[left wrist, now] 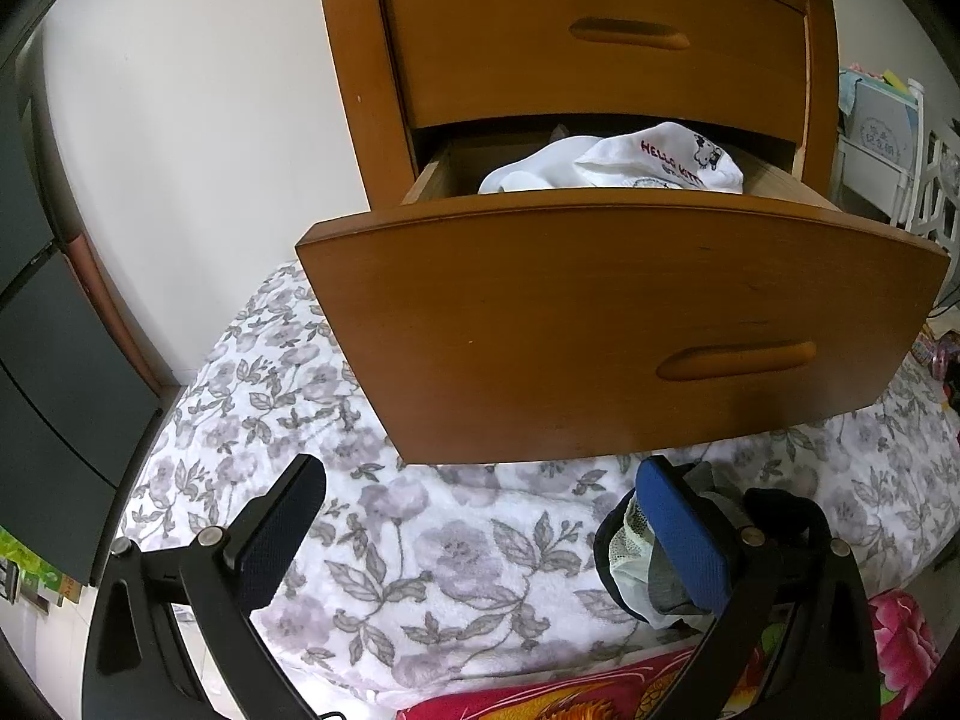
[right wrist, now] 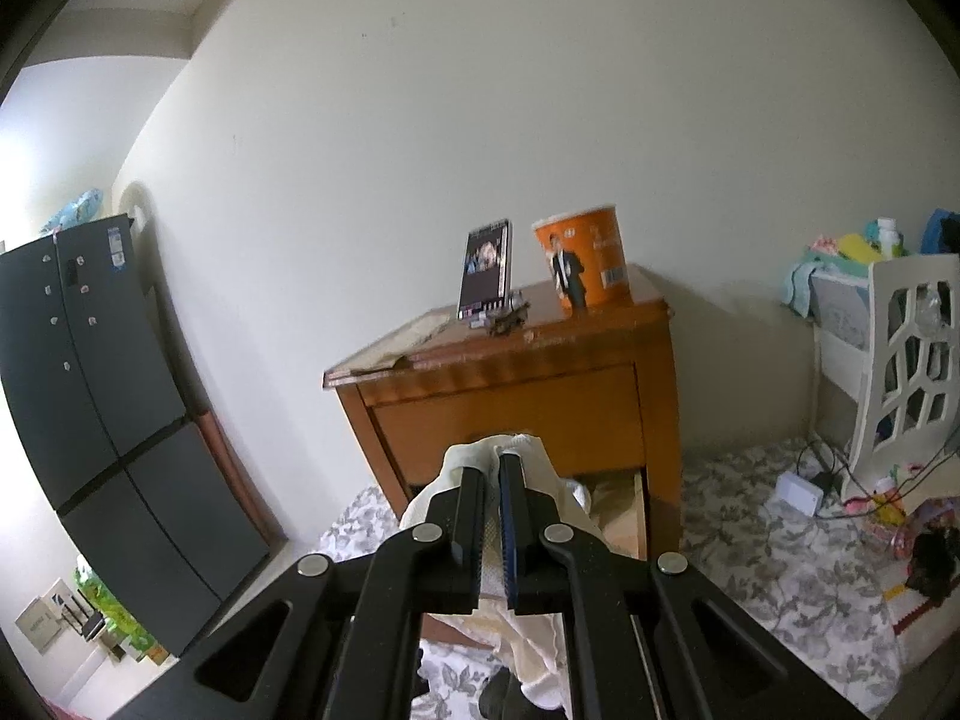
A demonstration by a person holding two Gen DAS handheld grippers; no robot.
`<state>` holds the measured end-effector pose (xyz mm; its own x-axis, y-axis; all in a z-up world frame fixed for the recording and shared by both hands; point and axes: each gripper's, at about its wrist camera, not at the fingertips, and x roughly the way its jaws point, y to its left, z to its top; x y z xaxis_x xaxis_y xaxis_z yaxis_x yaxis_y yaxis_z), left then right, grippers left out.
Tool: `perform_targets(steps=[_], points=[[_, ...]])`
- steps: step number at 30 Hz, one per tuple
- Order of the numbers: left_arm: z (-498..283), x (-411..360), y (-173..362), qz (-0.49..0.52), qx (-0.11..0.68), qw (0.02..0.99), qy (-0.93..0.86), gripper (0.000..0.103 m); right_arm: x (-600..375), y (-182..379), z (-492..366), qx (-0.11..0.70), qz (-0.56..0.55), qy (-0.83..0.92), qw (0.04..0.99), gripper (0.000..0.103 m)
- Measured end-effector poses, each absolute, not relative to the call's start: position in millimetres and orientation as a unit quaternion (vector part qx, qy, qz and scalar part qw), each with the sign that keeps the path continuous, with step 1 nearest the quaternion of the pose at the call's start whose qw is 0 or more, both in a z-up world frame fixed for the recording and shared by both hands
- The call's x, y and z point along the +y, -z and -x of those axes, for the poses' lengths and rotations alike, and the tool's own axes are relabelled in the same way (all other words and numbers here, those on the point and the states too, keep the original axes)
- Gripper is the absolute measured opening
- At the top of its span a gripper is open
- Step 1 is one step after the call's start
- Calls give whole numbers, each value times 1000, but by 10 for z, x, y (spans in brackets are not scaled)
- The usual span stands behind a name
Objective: Organize soft objects
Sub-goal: 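Lower the cream cloth onto the bedspread and open the right tool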
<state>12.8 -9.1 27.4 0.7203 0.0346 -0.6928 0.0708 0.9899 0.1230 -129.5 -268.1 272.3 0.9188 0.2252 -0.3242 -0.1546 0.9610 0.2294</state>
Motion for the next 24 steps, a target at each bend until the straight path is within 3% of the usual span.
perform_targets(steps=[13,24], points=[[-138,-78,-276,-67,378,923,11,103,-2440,-2064,832,305,-86,-112,942,8],[-146,-69,-263,-61,381,923,12,103,-2149,-1126,338,437,-83,-117,888,8]])
